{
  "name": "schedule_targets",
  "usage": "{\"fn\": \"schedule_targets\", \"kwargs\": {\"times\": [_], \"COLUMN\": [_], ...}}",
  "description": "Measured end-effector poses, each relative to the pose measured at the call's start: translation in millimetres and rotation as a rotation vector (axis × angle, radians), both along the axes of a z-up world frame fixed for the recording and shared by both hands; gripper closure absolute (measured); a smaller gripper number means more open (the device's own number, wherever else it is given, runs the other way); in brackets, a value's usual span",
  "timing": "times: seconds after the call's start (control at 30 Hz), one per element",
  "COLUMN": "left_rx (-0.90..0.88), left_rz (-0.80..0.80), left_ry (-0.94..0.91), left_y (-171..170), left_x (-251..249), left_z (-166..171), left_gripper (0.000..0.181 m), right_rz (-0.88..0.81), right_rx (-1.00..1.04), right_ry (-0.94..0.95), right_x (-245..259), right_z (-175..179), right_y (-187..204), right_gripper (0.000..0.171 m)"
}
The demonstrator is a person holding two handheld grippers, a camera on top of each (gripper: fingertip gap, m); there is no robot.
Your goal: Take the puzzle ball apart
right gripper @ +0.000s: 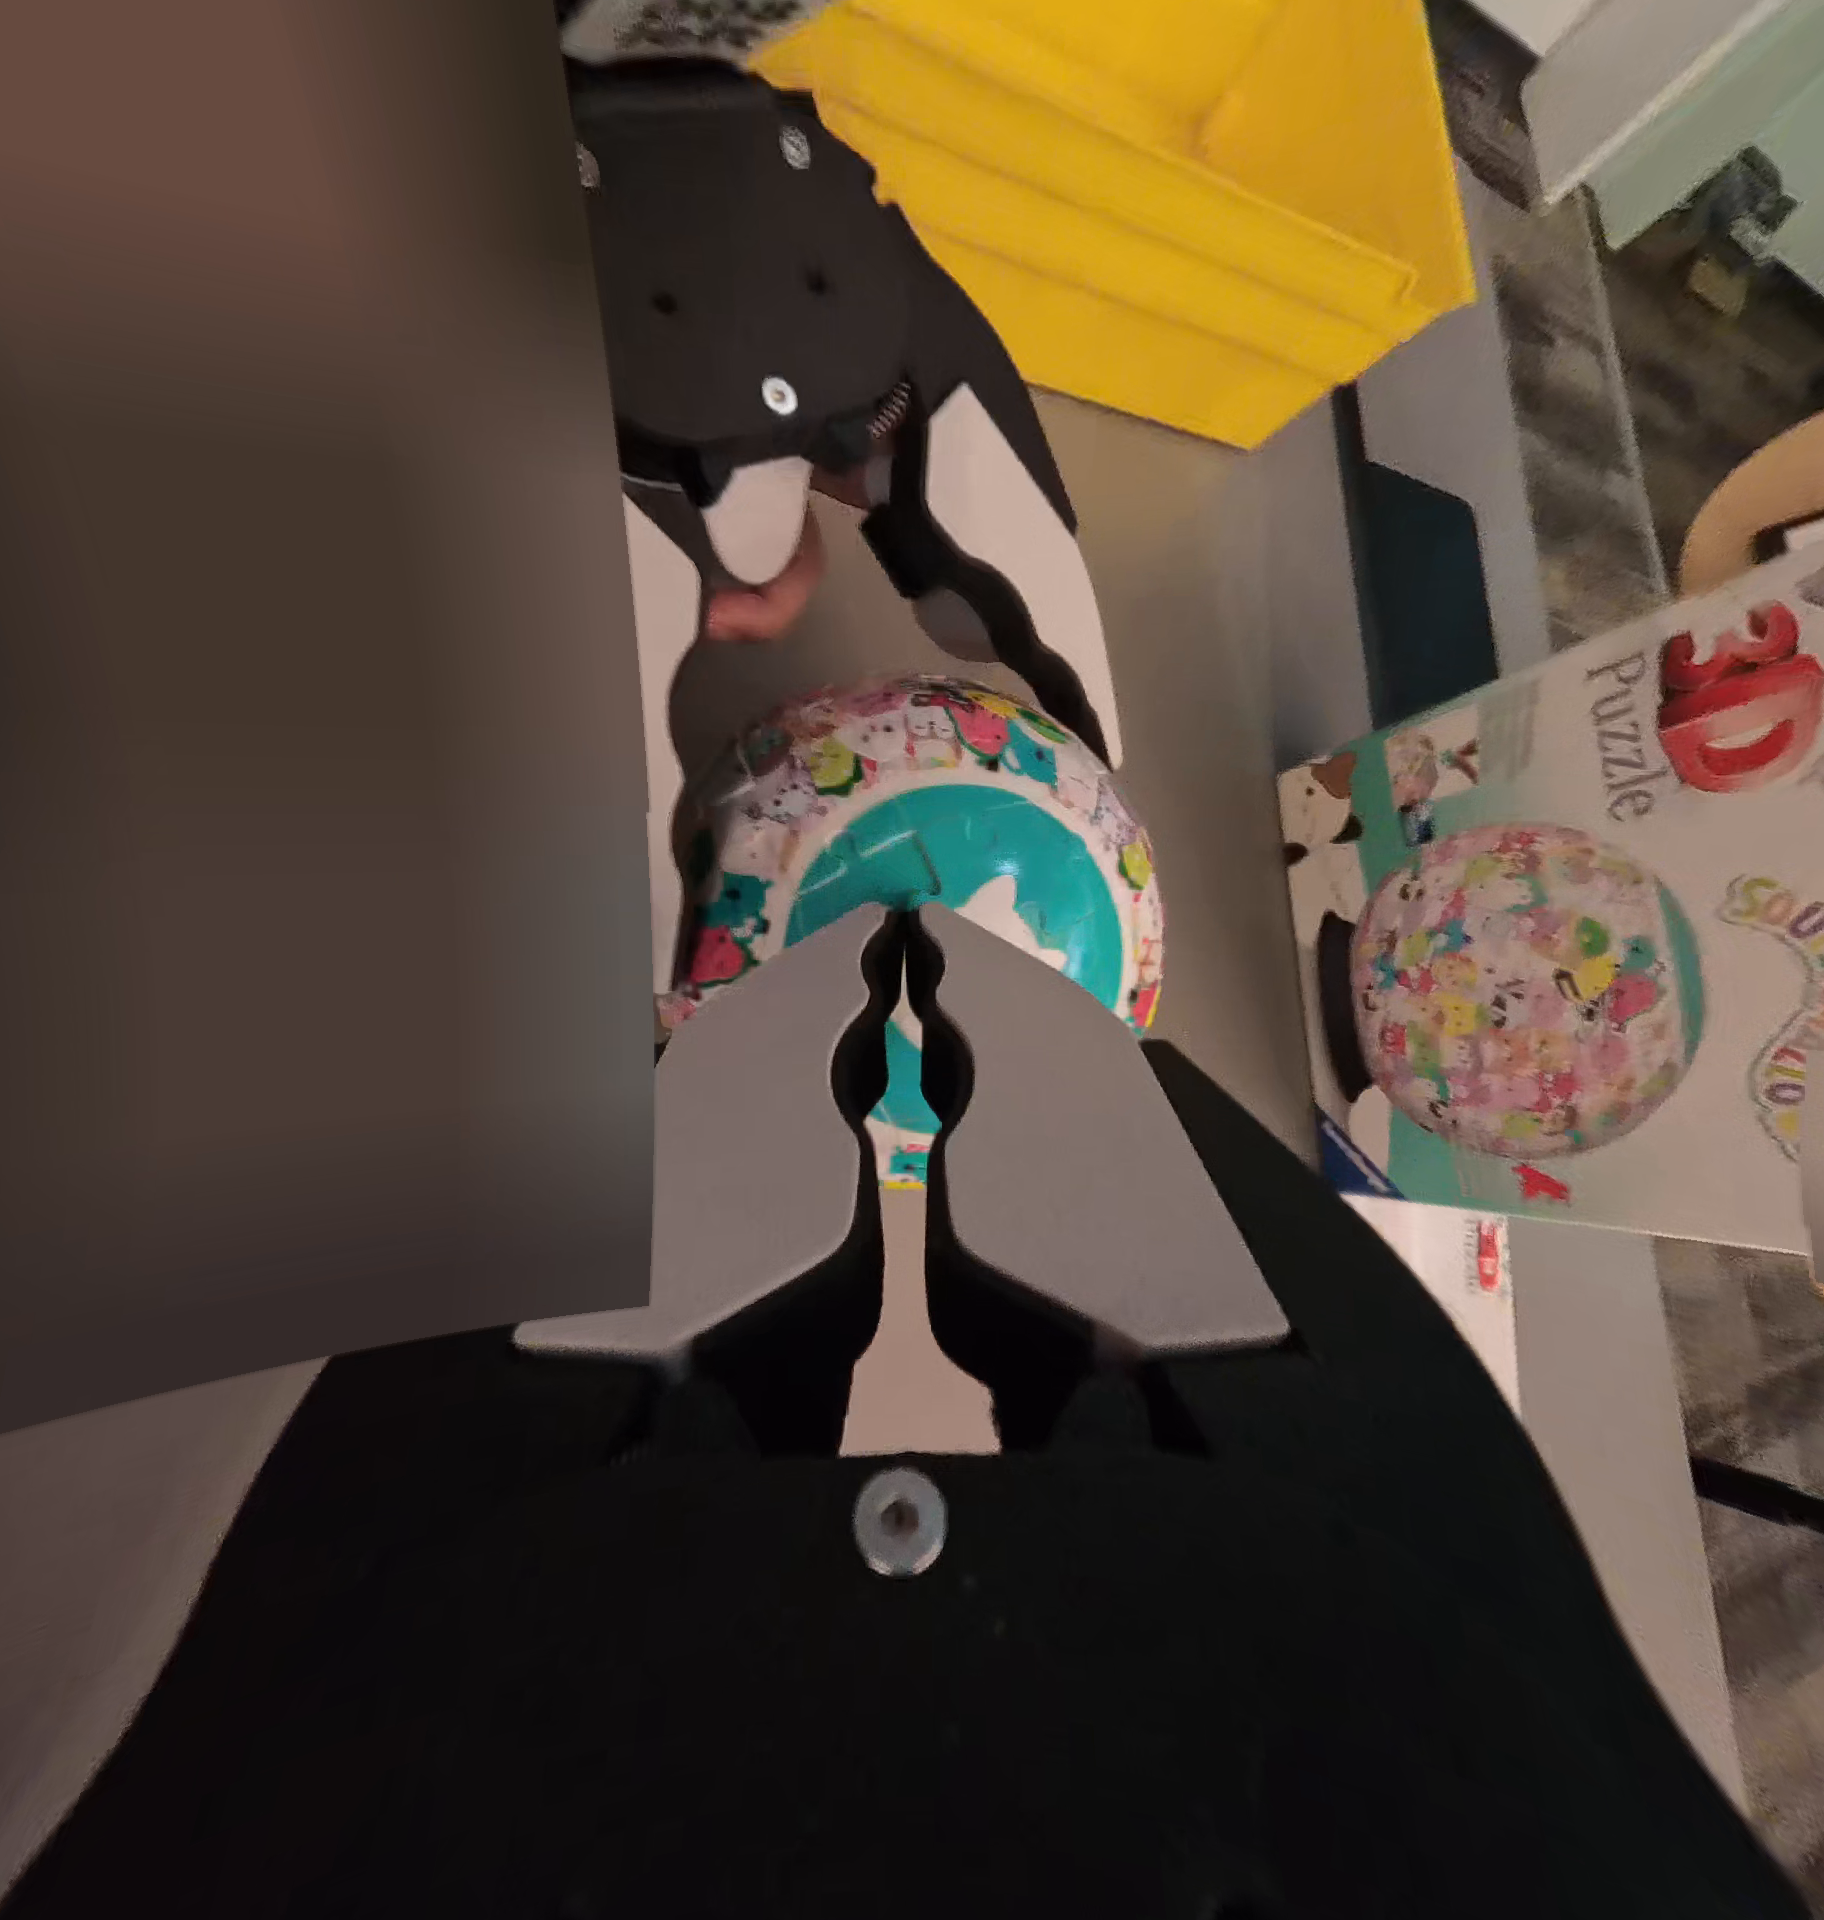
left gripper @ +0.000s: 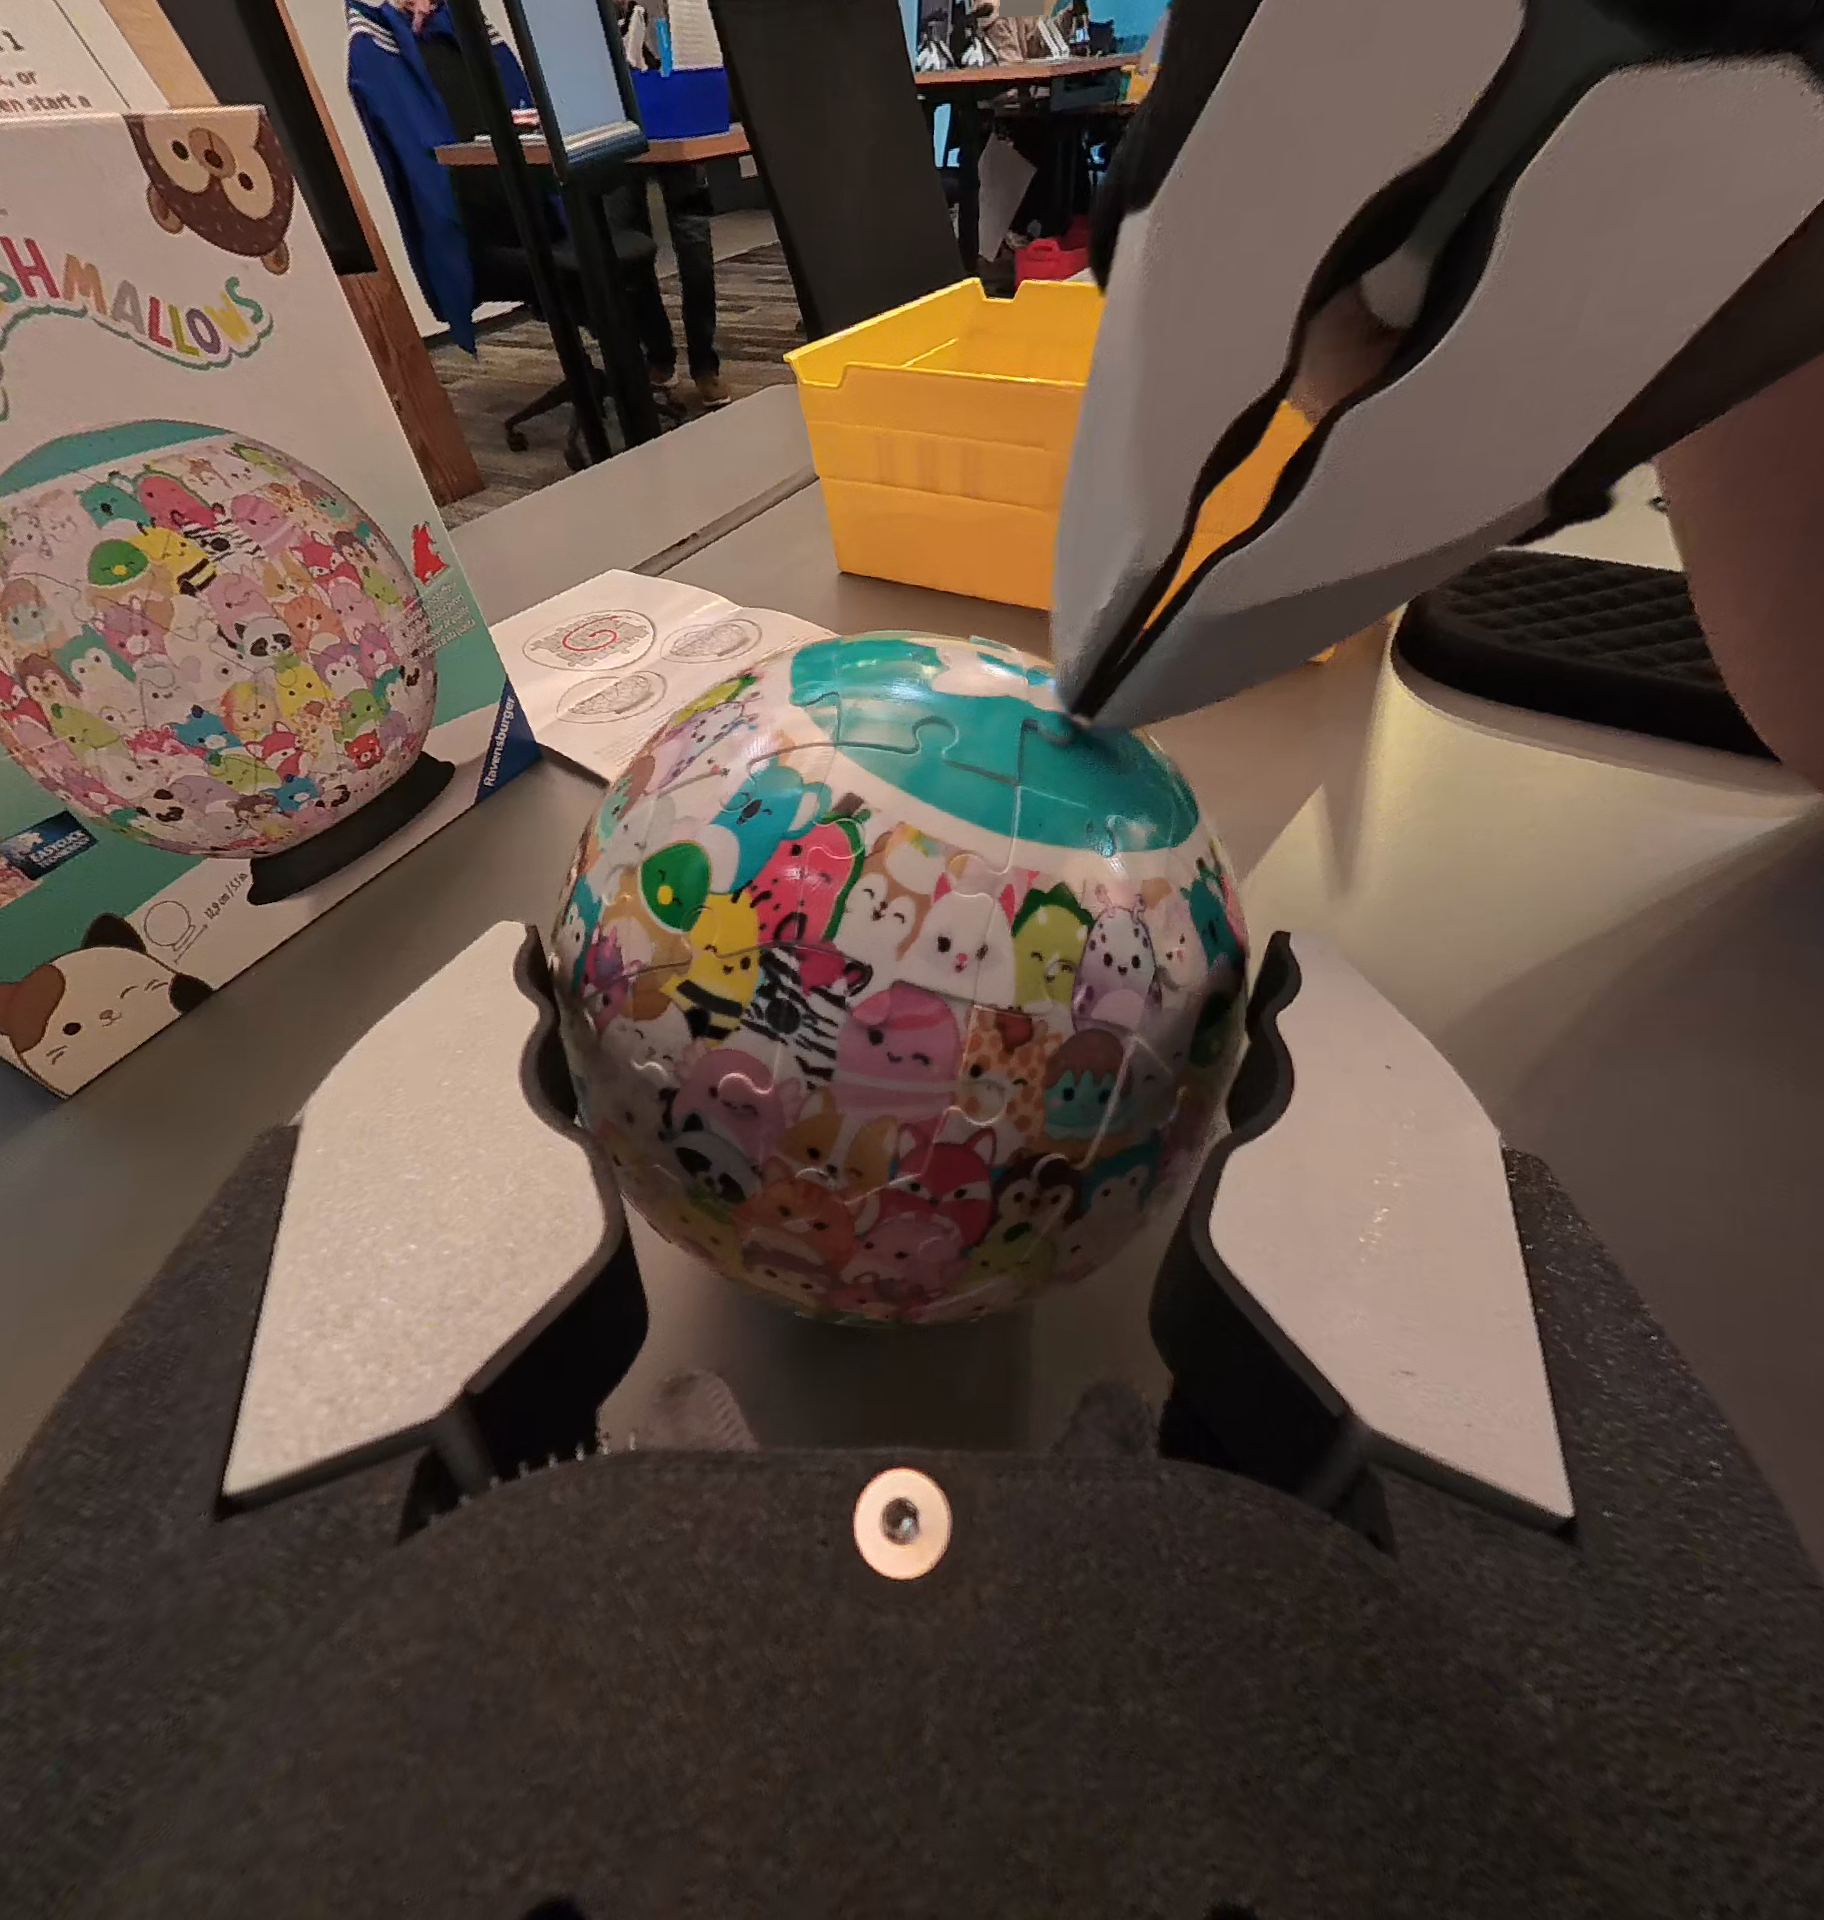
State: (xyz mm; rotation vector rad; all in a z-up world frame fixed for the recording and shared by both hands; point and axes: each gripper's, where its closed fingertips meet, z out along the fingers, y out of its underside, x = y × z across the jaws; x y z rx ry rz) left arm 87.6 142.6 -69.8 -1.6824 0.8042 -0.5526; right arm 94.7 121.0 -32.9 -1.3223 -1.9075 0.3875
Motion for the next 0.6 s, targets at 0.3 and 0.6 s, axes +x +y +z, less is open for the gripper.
{"fn": "schedule_targets", "kwargs": {"times": [0.3, 0.6], "left_rx": [0.001, 0.003], "left_rz": [-0.002, -0.002], "left_ry": [-0.001, -0.003], "left_y": [0, 0], "left_x": [0, -1], "left_z": [0, 1], "left_gripper": [0.059, 0.06], "right_rz": [0.026, 0.014], "right_rx": [0.026, 0.114], "right_ry": [0.007, 0.0], "right_x": [-10, -13], "right_z": [-3, 3], "right_y": [-6, -4], "right_gripper": [0.168, 0.17]}}
